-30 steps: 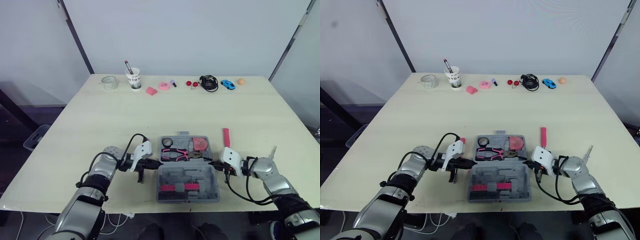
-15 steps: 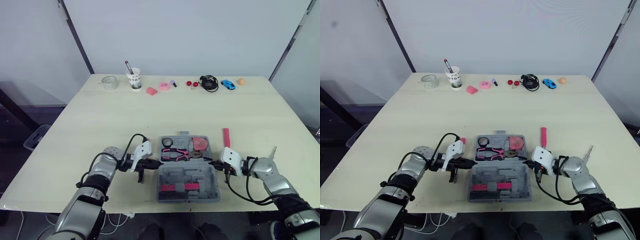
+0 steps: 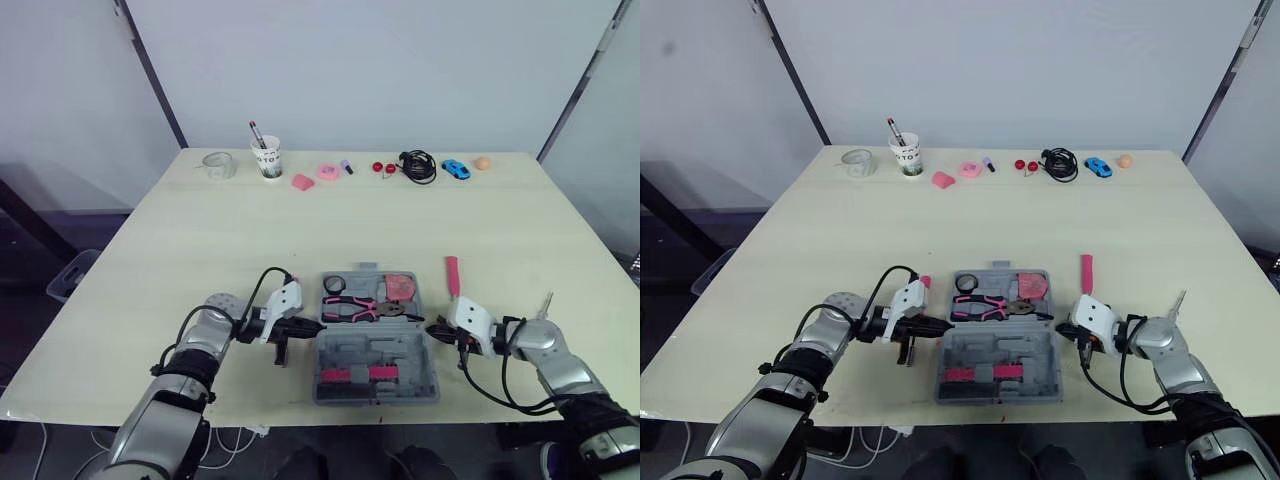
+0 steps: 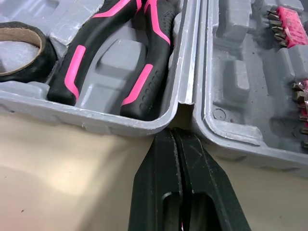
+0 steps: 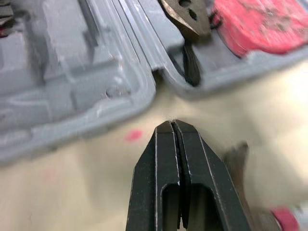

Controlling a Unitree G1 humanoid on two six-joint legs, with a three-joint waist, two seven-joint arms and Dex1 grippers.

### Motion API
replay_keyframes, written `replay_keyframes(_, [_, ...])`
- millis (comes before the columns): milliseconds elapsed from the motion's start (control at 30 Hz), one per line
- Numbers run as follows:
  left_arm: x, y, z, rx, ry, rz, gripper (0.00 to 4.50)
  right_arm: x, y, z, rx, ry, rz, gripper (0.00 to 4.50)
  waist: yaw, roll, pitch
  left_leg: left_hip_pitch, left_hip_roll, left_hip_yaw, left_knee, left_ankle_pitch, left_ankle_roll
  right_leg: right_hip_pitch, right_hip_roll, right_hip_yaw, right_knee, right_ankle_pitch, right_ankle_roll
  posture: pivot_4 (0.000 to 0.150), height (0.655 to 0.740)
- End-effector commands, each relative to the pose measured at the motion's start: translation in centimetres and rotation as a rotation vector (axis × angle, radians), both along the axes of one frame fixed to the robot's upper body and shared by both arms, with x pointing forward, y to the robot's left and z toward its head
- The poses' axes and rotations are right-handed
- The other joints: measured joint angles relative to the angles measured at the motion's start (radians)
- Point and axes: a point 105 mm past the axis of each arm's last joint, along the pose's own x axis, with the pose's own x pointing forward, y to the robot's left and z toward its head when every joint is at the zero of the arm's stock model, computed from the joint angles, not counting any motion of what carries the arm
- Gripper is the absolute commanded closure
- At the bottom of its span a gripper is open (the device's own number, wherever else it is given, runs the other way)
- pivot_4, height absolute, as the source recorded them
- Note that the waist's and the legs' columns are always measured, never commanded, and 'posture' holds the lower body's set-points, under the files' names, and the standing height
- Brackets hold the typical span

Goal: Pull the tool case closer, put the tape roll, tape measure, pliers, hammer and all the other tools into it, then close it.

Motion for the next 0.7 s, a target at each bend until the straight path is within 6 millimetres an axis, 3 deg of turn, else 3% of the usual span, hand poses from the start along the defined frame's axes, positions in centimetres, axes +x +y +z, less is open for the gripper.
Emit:
replay_keyframes(33, [0.1,1.8,0.9,-0.003,-0.039,0.054,4.45,0.2,-0.9,2.1,0.04,-0.077,-0.027,4.49,0.0,0.0,0.0,0.0,0.0,0.0,0.0,0.0,0.0,0.0,0.0,0.0,0.0,0.0,0.0,0.15,0.74])
replay_keyframes(233, [-0.8,2.2,4.6,-0.209,-0.135,0.1,4.45,-0.7,-1.8,4.3,0.204,-0.129,-0.119,4.49,0.005,0.0,0.0,-0.001,0.0,0.0,0.0,0.0,0.0,0.0,-0.001,0.0,-0.001,0.0,0.0,0.15,0.74])
replay_keyframes(400, [-1.8,4.0,7.0,-0.337,-0.202,0.229,4.45,-1.7,-4.0,5.5,0.294,-0.163,-0.237,4.49,0.007,0.0,0.0,-0.001,0.001,0.001,0.0,0.0,0.0,0.0,-0.003,-0.001,-0.001,0.0,0.0,0.15,0.74])
replay_keyframes(633, [-4.5,8.3,7.2,-0.363,-0.218,0.465,4.45,-4.2,-9.0,5.4,0.351,-0.17,-0.45,4.49,0.004,0.0,0.0,0.0,0.001,0.0,-0.002,0.0,0.0,0.0,-0.003,-0.001,-0.001,0.0,0.0,0.15,0.74])
replay_keyframes(667, [-4.9,8.9,7.0,-0.357,-0.217,0.496,4.07,-4.6,-9.6,5.4,0.357,-0.17,-0.476,4.5,0.004,0.0,0.0,0.0,0.001,0.0,-0.002,0.0,0.0,0.0,-0.003,-0.001,-0.001,0.0,0.0,0.15,0.74])
replay_keyframes(700, [-5.2,9.2,6.9,-0.355,-0.216,0.514,4.07,-4.8,-9.9,5.4,0.362,-0.17,-0.491,4.5,0.005,0.0,0.001,0.0,0.001,0.0,-0.002,0.0,0.0,0.0,-0.003,-0.001,-0.001,0.0,0.0,0.15,0.74])
